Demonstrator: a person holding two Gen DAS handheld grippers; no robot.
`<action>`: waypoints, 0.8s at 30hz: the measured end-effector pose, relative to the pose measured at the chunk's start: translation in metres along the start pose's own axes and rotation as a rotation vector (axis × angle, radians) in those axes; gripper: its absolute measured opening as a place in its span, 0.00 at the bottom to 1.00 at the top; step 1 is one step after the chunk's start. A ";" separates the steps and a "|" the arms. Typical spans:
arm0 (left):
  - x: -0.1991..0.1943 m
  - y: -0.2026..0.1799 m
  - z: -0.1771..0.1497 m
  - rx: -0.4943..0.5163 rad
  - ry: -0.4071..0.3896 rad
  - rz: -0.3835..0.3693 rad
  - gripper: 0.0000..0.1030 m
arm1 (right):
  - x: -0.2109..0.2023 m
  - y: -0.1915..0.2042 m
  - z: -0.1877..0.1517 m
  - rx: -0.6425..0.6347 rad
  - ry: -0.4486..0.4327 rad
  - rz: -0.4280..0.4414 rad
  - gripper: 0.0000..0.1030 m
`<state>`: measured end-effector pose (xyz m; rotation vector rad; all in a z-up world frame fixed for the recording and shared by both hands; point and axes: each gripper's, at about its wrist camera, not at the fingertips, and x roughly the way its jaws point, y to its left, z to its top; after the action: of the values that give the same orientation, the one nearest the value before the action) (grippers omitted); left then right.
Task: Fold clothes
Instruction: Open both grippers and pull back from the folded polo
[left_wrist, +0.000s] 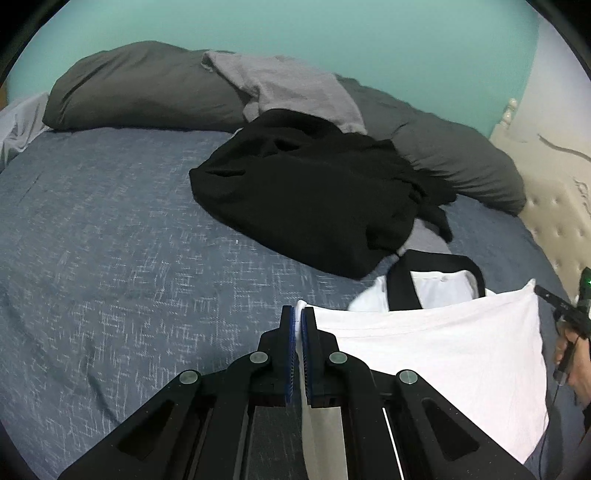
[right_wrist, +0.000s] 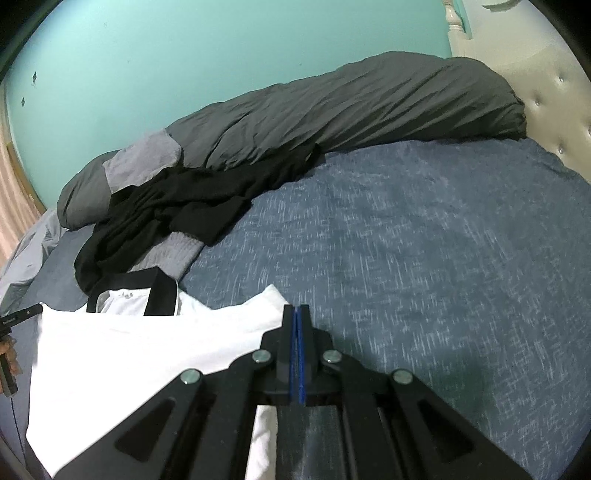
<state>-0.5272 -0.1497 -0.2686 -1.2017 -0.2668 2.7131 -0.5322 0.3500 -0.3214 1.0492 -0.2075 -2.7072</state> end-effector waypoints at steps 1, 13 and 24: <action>0.003 0.001 0.003 0.000 0.003 0.007 0.04 | 0.002 0.002 0.003 -0.003 -0.001 -0.008 0.01; 0.061 0.012 0.000 -0.041 0.127 0.039 0.05 | 0.055 0.001 0.006 0.021 0.096 -0.132 0.01; 0.002 0.039 -0.022 -0.154 0.128 -0.022 0.08 | 0.023 -0.025 -0.013 0.150 0.130 -0.080 0.21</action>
<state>-0.5151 -0.1846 -0.2935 -1.3980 -0.4753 2.6239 -0.5441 0.3674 -0.3515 1.2973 -0.3577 -2.7159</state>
